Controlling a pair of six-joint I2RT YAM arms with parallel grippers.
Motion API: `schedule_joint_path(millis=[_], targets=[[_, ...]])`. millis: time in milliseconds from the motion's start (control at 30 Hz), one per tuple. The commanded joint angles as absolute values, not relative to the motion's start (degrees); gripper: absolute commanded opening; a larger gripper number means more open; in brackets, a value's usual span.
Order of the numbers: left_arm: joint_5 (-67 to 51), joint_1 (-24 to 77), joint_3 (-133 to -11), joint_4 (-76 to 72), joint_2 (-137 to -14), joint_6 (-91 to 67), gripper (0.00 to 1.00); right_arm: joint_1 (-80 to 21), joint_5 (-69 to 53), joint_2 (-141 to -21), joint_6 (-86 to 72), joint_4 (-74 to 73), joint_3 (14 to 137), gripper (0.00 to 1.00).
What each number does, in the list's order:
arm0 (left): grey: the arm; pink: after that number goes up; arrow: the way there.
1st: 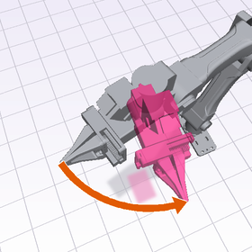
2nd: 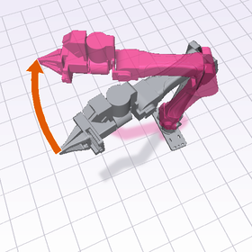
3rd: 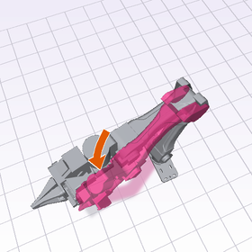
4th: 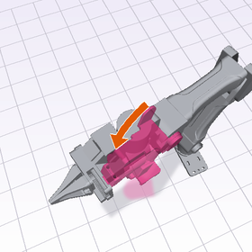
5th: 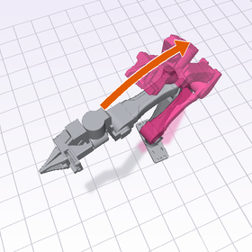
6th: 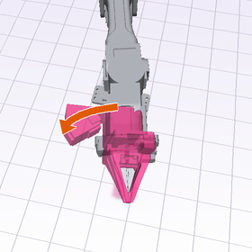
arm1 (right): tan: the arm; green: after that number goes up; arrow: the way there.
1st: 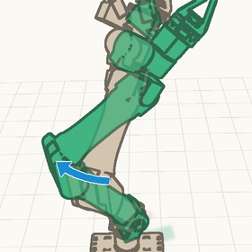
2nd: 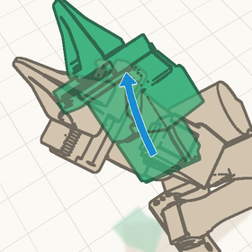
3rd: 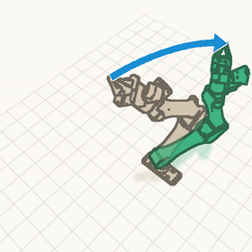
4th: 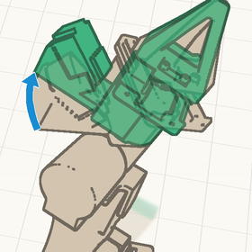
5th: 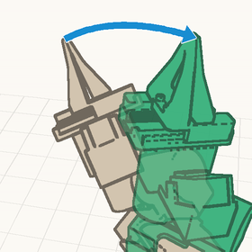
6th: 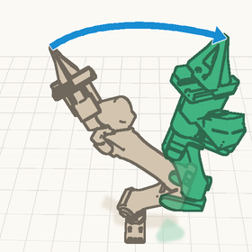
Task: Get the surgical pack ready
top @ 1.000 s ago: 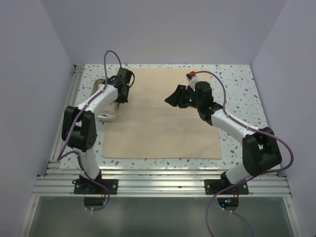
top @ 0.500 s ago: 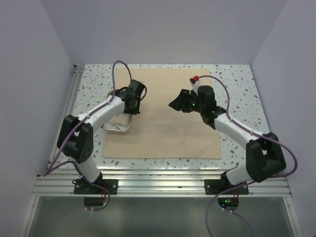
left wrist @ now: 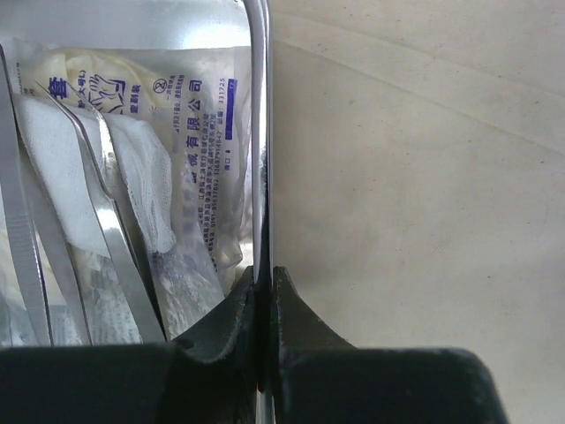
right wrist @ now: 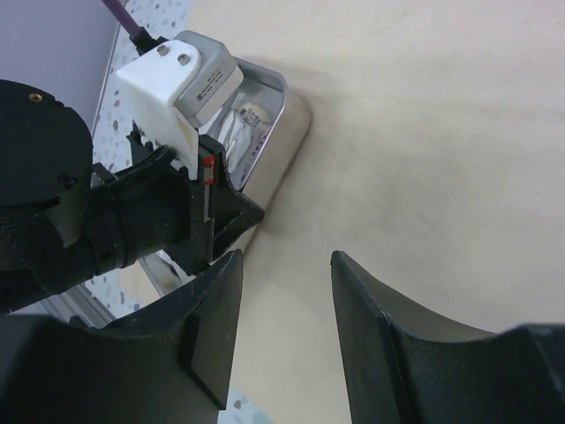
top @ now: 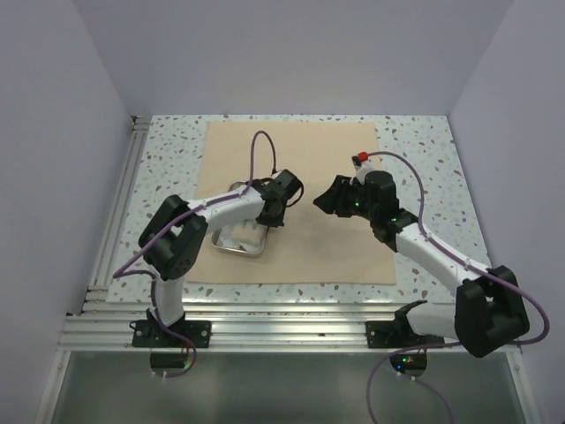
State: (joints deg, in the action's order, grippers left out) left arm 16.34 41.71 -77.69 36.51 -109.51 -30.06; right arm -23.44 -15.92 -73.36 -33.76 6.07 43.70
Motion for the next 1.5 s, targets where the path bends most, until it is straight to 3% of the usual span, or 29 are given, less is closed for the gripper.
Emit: schedule_joint_path(millis=[0,33,133,200,267,333,600,733,967,1367,1467], targets=[[20.8,43.7,-80.8,31.5,-109.9,-33.0,0.00,-23.2,-12.8,-69.0,-32.7,4.4,40.7,0.48],[21.2,43.9,-80.8,31.0,-110.2,-33.3,0.02,-23.1,-12.7,-68.4,-32.9,4.3,40.0,0.48],[23.6,45.3,-80.9,30.7,-110.4,-33.6,0.23,-23.1,-12.0,-66.4,-33.3,4.0,37.7,0.49],[26.2,46.1,-80.9,30.6,-109.3,-33.0,0.49,-23.1,-11.9,-65.3,-33.7,3.8,36.3,0.51],[27.3,46.6,-80.6,30.1,-107.3,-31.6,0.91,-23.1,-11.3,-64.6,-34.1,3.4,34.9,0.51],[28.4,46.6,-79.4,29.0,-105.2,-31.2,1.00,-23.1,-11.0,-63.8,-34.9,3.3,34.0,0.51],[30.3,46.6,-71.6,24.9,-88.9,-29.2,1.00,-29.3,-8.0,-67.4,-37.3,2.8,35.2,0.55],[35.2,45.4,-69.1,27.6,-82.4,-30.0,1.00,-34.0,-5.5,-76.1,-37.7,1.0,41.6,0.59],[25.6,31.8,-59.7,25.1,-72.8,-26.7,1.00,-41.7,0.6,-90.4,-39.8,0.2,55.5,0.64],[21.1,23.8,-46.6,19.0,-58.3,-29.0,1.00,-45.2,9.9,-106.3,-41.9,-10.1,71.0,0.53],[21.0,23.8,-46.4,19.2,-57.2,-28.7,1.00,-45.3,10.9,-108.1,-42.4,-11.1,72.0,0.45]])
